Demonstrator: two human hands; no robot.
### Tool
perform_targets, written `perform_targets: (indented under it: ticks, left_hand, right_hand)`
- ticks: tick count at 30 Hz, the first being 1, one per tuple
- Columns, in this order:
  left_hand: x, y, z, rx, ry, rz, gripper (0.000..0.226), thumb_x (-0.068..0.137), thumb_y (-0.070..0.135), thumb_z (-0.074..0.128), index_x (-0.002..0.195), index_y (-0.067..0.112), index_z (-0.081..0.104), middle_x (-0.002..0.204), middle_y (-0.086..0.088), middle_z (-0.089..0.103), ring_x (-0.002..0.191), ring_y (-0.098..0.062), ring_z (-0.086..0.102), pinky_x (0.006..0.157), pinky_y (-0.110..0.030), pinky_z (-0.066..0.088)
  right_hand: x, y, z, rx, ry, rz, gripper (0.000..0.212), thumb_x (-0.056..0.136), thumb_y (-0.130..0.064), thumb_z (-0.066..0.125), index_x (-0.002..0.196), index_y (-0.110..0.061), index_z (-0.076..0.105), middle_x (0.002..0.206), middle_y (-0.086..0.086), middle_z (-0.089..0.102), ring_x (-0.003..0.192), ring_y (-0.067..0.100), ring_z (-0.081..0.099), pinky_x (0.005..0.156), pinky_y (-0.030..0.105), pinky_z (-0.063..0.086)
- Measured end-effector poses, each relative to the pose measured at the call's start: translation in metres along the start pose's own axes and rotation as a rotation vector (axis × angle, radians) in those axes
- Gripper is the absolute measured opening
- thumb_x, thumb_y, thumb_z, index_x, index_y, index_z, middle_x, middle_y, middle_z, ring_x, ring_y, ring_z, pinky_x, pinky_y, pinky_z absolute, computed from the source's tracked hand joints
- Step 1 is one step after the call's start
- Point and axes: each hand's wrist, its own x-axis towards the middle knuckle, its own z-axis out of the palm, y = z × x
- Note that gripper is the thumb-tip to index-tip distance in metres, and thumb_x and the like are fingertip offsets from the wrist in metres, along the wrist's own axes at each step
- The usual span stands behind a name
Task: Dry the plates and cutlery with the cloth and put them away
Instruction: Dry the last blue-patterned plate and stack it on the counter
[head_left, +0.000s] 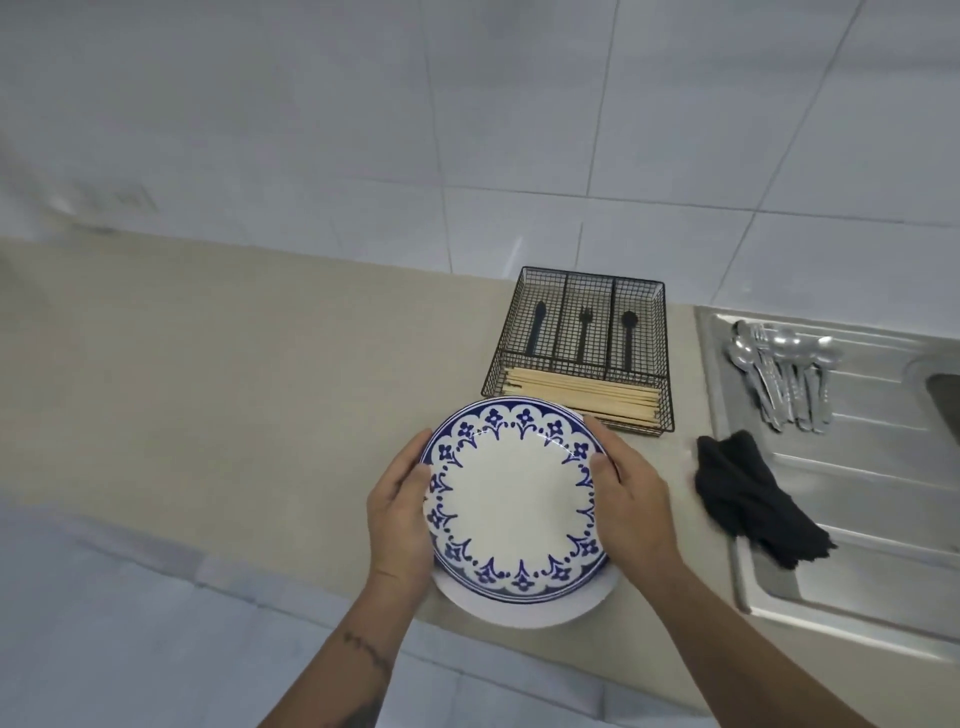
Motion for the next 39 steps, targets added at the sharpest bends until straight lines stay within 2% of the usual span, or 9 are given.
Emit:
perform_targets:
  ticks: [7, 12, 15, 18, 24, 28, 35, 37, 39]
  left_hand:
    - [0.039, 0.066, -0.05, 0.008, 0.031, 0.048, 0.033, 0.097, 0.005, 0.052, 0.118, 0.02, 0.072, 0.111, 0.003, 0.077, 0.104, -0.021, 0.072, 0.081, -0.035, 0.059]
    - [0.104, 0.096, -0.079, 0.013, 0.023, 0.048, 0.033, 0.096, 0.004, 0.052, 0.117, 0.019, 0.072, 0.11, 0.001, 0.077, 0.108, -0.025, 0.071, 0.093, -0.044, 0.056]
    - [0.156, 0.109, -0.093, 0.014, -0.026, 0.043, 0.034, 0.096, 0.002, 0.051, 0.115, 0.02, 0.073, 0.106, 0.002, 0.078, 0.106, -0.025, 0.071, 0.093, -0.044, 0.056]
    - [0.21, 0.121, -0.101, 0.038, -0.08, 0.021, 0.034, 0.095, 0.003, 0.051, 0.113, 0.02, 0.073, 0.106, 0.001, 0.078, 0.105, -0.025, 0.071, 0.091, -0.043, 0.057]
    - [0.292, 0.128, -0.094, 0.074, -0.195, 0.006, 0.034, 0.092, 0.002, 0.052, 0.108, 0.02, 0.076, 0.105, -0.001, 0.078, 0.105, -0.029, 0.071, 0.094, -0.048, 0.056]
    - [0.33, 0.118, -0.078, 0.095, -0.225, -0.031, 0.033, 0.094, 0.003, 0.051, 0.115, 0.016, 0.074, 0.112, -0.004, 0.076, 0.108, -0.028, 0.07, 0.099, -0.053, 0.053]
    - [0.379, 0.094, -0.039, 0.121, -0.28, -0.05, 0.036, 0.095, 0.001, 0.052, 0.101, 0.027, 0.076, 0.105, 0.007, 0.078, 0.108, -0.022, 0.07, 0.095, -0.041, 0.056]
    - [0.395, 0.088, -0.026, 0.141, -0.3, -0.04, 0.039, 0.095, 0.0, 0.052, 0.096, 0.032, 0.075, 0.1, 0.014, 0.077, 0.102, -0.014, 0.07, 0.088, -0.03, 0.056]
    - [0.411, 0.081, -0.012, 0.147, -0.314, -0.041, 0.037, 0.096, 0.0, 0.052, 0.102, 0.028, 0.075, 0.105, 0.01, 0.077, 0.103, -0.012, 0.07, 0.09, -0.03, 0.056]
  right_hand:
    - [0.014, -0.068, 0.062, 0.046, -0.052, -0.064, 0.042, 0.099, -0.026, 0.042, 0.135, -0.045, 0.054, 0.114, -0.016, 0.06, 0.101, 0.0, 0.053, 0.091, 0.024, 0.041]
    - [0.039, -0.103, 0.121, 0.03, 0.004, -0.071, 0.04, 0.099, -0.027, 0.042, 0.134, -0.041, 0.056, 0.116, -0.004, 0.066, 0.101, 0.002, 0.057, 0.092, 0.029, 0.048]
    - [0.063, -0.12, 0.16, 0.039, 0.087, -0.068, 0.039, 0.099, -0.024, 0.044, 0.131, -0.039, 0.059, 0.097, -0.019, 0.068, 0.072, -0.019, 0.056, 0.064, 0.005, 0.039]
    - [0.085, -0.133, 0.194, 0.056, 0.121, -0.012, 0.039, 0.099, -0.025, 0.042, 0.132, -0.039, 0.058, 0.071, -0.038, 0.061, 0.071, -0.026, 0.053, 0.064, 0.008, 0.038]
    - [0.126, -0.148, 0.236, 0.065, 0.249, 0.085, 0.038, 0.098, -0.031, 0.041, 0.131, -0.043, 0.056, 0.101, -0.031, 0.065, 0.077, -0.023, 0.052, 0.076, 0.012, 0.04]
    - [0.154, -0.141, 0.247, 0.025, 0.288, 0.099, 0.04, 0.098, -0.029, 0.04, 0.134, -0.036, 0.056, 0.084, -0.038, 0.057, 0.085, -0.01, 0.057, 0.085, 0.019, 0.044]
    - [0.215, -0.11, 0.253, -0.025, 0.305, 0.118, 0.041, 0.097, -0.033, 0.039, 0.135, -0.036, 0.054, 0.08, -0.038, 0.061, 0.081, -0.017, 0.058, 0.077, 0.021, 0.05]
    - [0.232, -0.101, 0.253, -0.007, 0.3, 0.132, 0.041, 0.095, -0.037, 0.037, 0.134, -0.039, 0.052, 0.084, -0.045, 0.061, 0.082, -0.021, 0.058, 0.066, 0.014, 0.045]
    - [0.249, -0.095, 0.253, 0.01, 0.3, 0.141, 0.041, 0.093, -0.04, 0.035, 0.13, -0.044, 0.052, 0.089, -0.046, 0.061, 0.084, -0.022, 0.058, 0.064, 0.011, 0.044]
